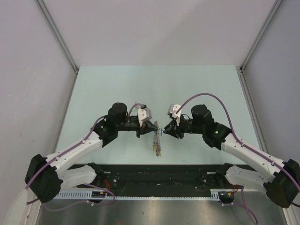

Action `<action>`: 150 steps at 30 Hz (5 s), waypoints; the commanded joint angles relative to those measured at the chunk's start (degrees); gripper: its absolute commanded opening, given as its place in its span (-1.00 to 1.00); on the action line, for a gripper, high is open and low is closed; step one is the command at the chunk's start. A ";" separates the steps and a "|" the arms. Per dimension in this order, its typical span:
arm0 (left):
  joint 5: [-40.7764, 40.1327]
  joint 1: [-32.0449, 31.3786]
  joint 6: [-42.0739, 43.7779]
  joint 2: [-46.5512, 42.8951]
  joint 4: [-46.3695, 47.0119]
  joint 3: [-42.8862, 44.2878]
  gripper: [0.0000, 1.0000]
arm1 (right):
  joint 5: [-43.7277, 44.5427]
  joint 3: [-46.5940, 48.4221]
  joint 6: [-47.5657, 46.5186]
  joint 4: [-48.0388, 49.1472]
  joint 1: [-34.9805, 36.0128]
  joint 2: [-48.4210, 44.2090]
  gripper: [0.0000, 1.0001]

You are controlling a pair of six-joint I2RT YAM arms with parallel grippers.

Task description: Put the keys on the keyring

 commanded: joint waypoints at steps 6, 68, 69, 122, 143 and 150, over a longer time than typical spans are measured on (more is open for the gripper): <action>1.21 -0.20 -1.16 -1.15 4.32 0.45 -0.99 | -4.14 -0.31 0.73 6.54 -0.31 0.30 -0.47; -0.54 1.21 -8.80 1.04 2.48 3.00 -0.99 | 5.17 2.68 -4.54 0.21 6.54 0.30 -1.00; -0.28 1.47 -9.15 1.22 2.65 3.09 -0.99 | 5.43 2.59 -4.72 0.12 6.63 0.30 -1.00; 7.69 7.98 2.74 -3.36 -9.01 4.74 0.32 | 2.89 3.21 -9.20 -0.84 6.45 -1.19 -1.00; 18.18 1.56 24.86 14.49 -27.06 17.76 -0.14 | 2.01 3.29 -9.90 -2.16 6.63 -1.46 -1.00; 17.65 0.42 24.77 17.56 -28.55 18.91 -0.30 | 2.01 3.29 -9.64 -1.98 7.16 -1.81 -1.00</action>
